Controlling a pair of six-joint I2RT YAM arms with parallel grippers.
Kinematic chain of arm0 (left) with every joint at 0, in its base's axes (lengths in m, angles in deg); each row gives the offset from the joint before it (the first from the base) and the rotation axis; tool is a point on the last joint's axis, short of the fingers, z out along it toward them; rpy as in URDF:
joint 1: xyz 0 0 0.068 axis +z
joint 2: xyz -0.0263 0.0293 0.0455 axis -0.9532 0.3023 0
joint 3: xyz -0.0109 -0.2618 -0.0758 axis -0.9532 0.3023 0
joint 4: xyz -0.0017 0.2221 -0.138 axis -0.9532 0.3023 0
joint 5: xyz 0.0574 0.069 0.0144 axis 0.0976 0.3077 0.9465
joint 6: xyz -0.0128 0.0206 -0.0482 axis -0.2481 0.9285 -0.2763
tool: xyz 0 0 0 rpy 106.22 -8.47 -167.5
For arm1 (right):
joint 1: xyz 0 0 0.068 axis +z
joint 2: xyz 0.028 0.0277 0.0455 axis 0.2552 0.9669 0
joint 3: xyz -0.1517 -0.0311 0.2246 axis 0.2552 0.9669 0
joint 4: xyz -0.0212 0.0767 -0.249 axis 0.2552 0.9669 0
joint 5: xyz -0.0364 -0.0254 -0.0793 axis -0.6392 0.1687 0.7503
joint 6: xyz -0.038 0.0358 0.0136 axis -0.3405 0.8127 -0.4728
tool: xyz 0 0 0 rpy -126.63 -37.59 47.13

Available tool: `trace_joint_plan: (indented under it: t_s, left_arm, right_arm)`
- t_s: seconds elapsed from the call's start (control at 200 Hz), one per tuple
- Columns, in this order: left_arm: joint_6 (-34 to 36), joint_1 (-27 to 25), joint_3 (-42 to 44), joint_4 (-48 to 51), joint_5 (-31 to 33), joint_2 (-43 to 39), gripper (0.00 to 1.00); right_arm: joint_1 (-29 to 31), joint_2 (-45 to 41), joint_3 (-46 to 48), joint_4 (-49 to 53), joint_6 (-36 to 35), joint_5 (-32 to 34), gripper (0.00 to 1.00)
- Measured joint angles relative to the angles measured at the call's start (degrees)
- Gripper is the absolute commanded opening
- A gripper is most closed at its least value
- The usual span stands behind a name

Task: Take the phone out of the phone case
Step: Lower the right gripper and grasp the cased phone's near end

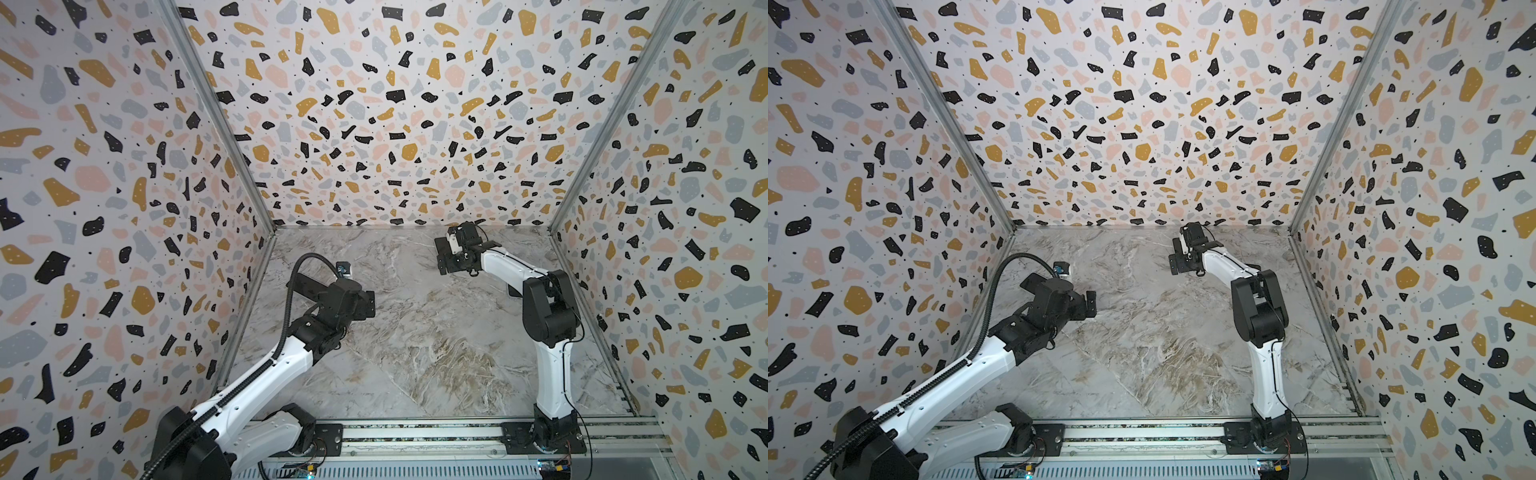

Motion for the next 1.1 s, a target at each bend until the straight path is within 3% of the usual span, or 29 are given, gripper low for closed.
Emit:
trace_joint_plan:
  t_s: [1.101]
  left_arm:
    - [0.0,0.0,0.0,0.0,-0.2,0.0,1.0]
  right_arm:
    - [-0.7,9.9,-7.9,-0.7,0.2,-0.1,0.99]
